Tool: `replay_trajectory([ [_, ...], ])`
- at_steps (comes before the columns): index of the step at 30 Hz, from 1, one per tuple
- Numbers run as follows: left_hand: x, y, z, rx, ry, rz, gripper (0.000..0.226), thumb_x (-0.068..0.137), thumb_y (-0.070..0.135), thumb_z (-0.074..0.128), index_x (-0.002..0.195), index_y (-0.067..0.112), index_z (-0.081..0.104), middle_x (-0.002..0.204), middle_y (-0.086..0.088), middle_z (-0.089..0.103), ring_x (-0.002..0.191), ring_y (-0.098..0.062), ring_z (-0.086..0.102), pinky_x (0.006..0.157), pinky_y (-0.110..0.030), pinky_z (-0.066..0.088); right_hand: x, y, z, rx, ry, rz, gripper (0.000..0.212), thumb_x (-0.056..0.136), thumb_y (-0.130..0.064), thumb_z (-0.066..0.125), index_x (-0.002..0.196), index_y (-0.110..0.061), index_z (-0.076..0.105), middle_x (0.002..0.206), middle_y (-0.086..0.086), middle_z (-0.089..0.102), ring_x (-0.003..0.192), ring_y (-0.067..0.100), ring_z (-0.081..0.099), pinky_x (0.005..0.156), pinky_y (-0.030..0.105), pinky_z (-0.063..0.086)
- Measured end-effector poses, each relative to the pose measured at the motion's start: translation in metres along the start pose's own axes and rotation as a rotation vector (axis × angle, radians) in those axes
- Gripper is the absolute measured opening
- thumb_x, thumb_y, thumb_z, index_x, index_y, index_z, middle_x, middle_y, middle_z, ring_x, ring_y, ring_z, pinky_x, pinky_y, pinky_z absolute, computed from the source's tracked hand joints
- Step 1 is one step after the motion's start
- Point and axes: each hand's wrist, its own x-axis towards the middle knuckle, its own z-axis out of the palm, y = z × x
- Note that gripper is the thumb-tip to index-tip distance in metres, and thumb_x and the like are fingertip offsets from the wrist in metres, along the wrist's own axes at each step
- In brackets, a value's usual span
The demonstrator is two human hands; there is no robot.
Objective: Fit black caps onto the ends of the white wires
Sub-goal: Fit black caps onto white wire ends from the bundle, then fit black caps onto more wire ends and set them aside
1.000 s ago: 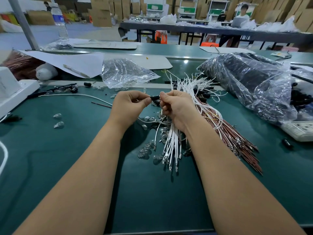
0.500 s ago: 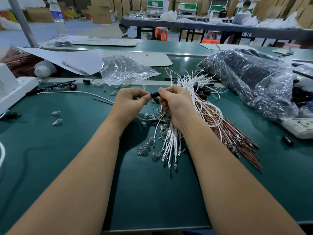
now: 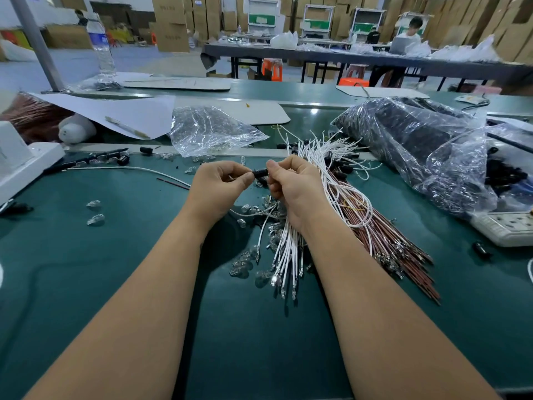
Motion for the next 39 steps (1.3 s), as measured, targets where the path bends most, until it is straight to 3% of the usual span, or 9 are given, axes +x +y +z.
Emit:
replay_trajectory([
  [16, 0.001, -0.006, 0.002, -0.138, 0.034, -0.03, 0.009, 0.087, 0.005, 0.066, 0.081, 0.01, 0.07, 0.062, -0.001, 0.059, 0.054, 0.002, 0.05, 0.058, -0.009, 0.041, -0.005, 0.004, 0.005, -0.11, -0.041, -0.116, 0.027, 0.095, -0.012, 0.06, 0.069, -0.012, 0.053, 0.058, 0.004, 0.056, 0.046, 0.01, 0.048, 0.047, 0.02, 0.041],
  [22, 0.0, 0.002, 0.006, -0.16, 0.026, 0.039, 0.005, 0.088, 0.007, 0.066, 0.089, 0.007, 0.072, 0.073, -0.005, 0.067, 0.066, -0.006, 0.057, 0.069, -0.017, 0.047, -0.007, 0.004, 0.012, -0.206, 0.022, -0.183, 0.018, 0.099, -0.023, 0.053, 0.083, -0.015, 0.053, 0.07, 0.002, 0.062, 0.057, 0.009, 0.056, 0.059, 0.026, 0.048],
  [24, 0.0, 0.004, 0.008, -0.125, 0.04, 0.117, 0.006, 0.089, 0.007, 0.066, 0.092, 0.008, 0.071, 0.069, 0.01, 0.069, 0.063, 0.002, 0.057, 0.065, -0.012, 0.045, -0.007, 0.002, 0.014, -0.224, 0.021, -0.226, 0.012, 0.097, -0.021, 0.056, 0.085, -0.018, 0.054, 0.079, 0.005, 0.062, 0.065, 0.011, 0.058, 0.065, 0.028, 0.051],
  [27, 0.004, 0.009, 0.005, 0.016, 0.063, 0.242, 0.022, 0.091, 0.003, 0.061, 0.1, 0.022, 0.069, 0.06, 0.025, 0.061, 0.052, 0.007, 0.05, 0.054, -0.005, 0.037, -0.007, -0.004, 0.012, -0.192, 0.107, -0.323, 0.01, 0.095, -0.016, 0.059, 0.086, -0.02, 0.055, 0.085, 0.007, 0.064, 0.075, 0.018, 0.063, 0.07, 0.031, 0.055],
  [29, 0.004, 0.01, 0.0, 0.199, 0.074, 0.267, 0.019, 0.094, 0.01, 0.058, 0.099, 0.024, 0.071, 0.062, 0.018, 0.059, 0.057, -0.001, 0.053, 0.055, -0.021, 0.045, -0.007, -0.009, 0.007, -0.101, 0.191, -0.367, 0.011, 0.095, -0.014, 0.058, 0.088, -0.021, 0.055, 0.085, 0.005, 0.064, 0.075, 0.014, 0.063, 0.068, 0.024, 0.054],
  [31, 0.004, 0.011, -0.004, 0.395, 0.065, 0.215, 0.019, 0.096, 0.023, 0.056, 0.089, 0.012, 0.07, 0.063, 0.006, 0.06, 0.063, -0.02, 0.06, 0.061, -0.037, 0.051, -0.005, -0.015, 0.002, -0.012, 0.329, -0.394, 0.012, 0.096, -0.012, 0.056, 0.09, -0.022, 0.055, 0.089, 0.005, 0.063, 0.075, 0.01, 0.064, 0.066, 0.017, 0.051],
  [35, 0.008, 0.032, -0.029, 0.741, -0.054, 0.161, 0.037, 0.098, 0.04, 0.048, 0.077, 0.012, 0.062, 0.06, 0.004, 0.053, 0.057, -0.016, 0.051, 0.051, -0.027, 0.035, -0.006, -0.021, 0.0, 0.036, 0.612, -0.448, 0.013, 0.097, -0.011, 0.053, 0.094, -0.024, 0.054, 0.088, -0.002, 0.062, 0.079, 0.013, 0.064, 0.072, 0.022, 0.054],
  [37, 0.011, 0.048, -0.052, 0.824, -0.087, 0.165, 0.034, 0.098, 0.039, 0.048, 0.081, 0.013, 0.062, 0.065, 0.006, 0.056, 0.062, -0.018, 0.05, 0.057, -0.029, 0.038, -0.008, -0.023, 0.0, 0.007, 0.602, -0.452, 0.011, 0.097, -0.012, 0.054, 0.097, -0.022, 0.054, 0.088, -0.005, 0.062, 0.08, 0.013, 0.064, 0.073, 0.024, 0.054],
  [39, 0.011, 0.063, -0.08, 0.926, -0.017, 0.199, 0.029, 0.098, 0.038, 0.048, 0.089, 0.016, 0.064, 0.076, 0.001, 0.062, 0.073, -0.023, 0.053, 0.064, -0.031, 0.039, -0.012, -0.022, 0.005, -0.059, 0.441, -0.443, 0.011, 0.097, -0.012, 0.055, 0.103, -0.021, 0.054, 0.091, -0.001, 0.062, 0.082, 0.017, 0.064, 0.073, 0.024, 0.055],
])
